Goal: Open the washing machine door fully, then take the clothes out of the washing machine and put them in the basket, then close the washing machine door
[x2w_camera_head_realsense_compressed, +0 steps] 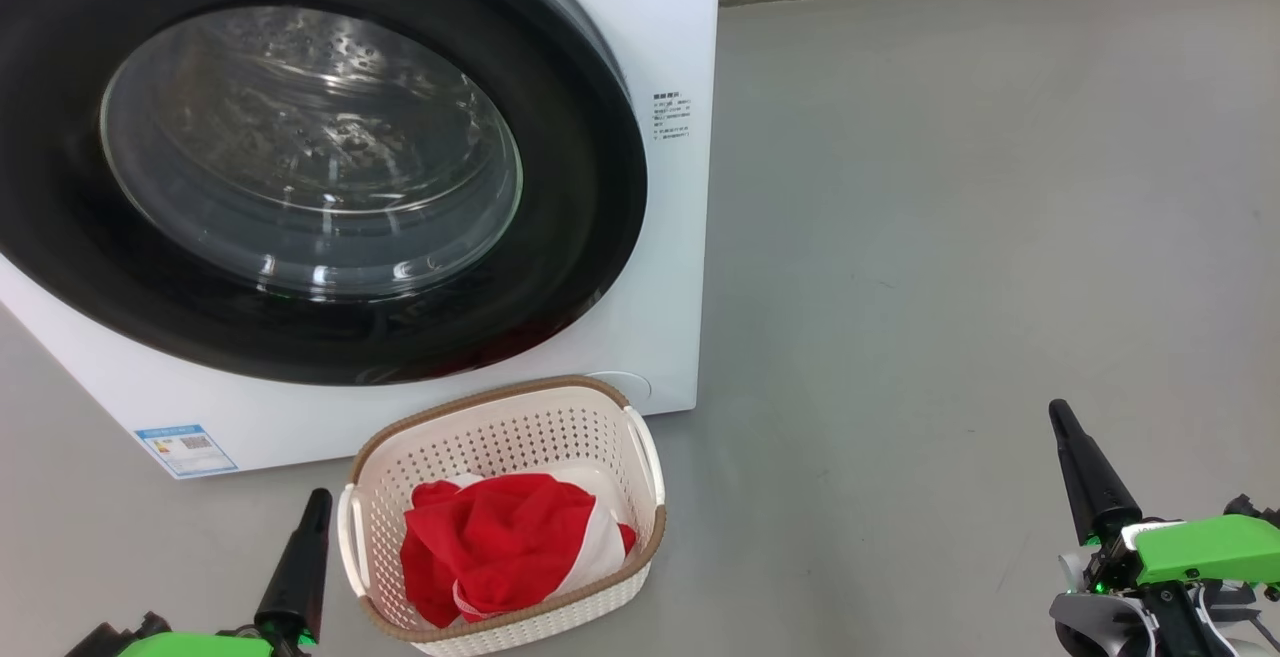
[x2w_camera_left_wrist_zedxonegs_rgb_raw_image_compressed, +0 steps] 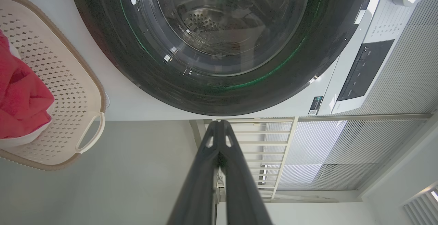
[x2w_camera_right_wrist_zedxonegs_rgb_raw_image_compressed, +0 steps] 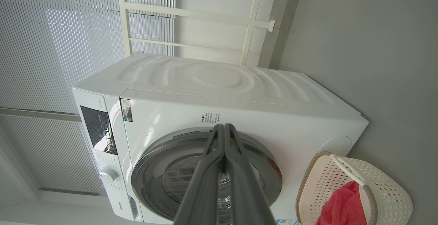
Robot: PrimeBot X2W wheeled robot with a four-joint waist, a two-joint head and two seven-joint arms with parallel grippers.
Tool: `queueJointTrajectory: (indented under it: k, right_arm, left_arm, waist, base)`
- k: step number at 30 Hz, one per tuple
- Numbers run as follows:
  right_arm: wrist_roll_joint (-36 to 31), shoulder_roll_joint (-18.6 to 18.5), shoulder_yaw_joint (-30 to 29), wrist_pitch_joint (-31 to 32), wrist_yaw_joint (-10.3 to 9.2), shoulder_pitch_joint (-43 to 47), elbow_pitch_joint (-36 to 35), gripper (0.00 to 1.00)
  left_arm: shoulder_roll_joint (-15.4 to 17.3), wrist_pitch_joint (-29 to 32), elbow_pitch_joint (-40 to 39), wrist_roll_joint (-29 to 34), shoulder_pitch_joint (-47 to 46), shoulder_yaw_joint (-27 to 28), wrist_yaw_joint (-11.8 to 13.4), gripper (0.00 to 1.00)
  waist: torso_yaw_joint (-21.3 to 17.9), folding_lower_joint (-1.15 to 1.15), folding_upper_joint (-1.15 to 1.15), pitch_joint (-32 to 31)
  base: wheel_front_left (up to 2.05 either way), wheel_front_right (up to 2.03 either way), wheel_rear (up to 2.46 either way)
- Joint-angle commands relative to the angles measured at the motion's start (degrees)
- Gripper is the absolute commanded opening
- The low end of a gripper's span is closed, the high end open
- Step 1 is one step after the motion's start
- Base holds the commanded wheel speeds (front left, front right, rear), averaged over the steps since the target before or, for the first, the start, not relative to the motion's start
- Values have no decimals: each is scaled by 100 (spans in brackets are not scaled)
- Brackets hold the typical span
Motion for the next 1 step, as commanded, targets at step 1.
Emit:
queueJointTrajectory:
  k: [1]
  right_arm:
    - [30, -66, 77, 35, -4, -228, -142, 0]
  left_arm:
    - [118, 24, -152, -40, -232, 163, -40, 0]
  waist:
    - [0, 0, 0, 0]
  base:
    - [0, 0, 0]
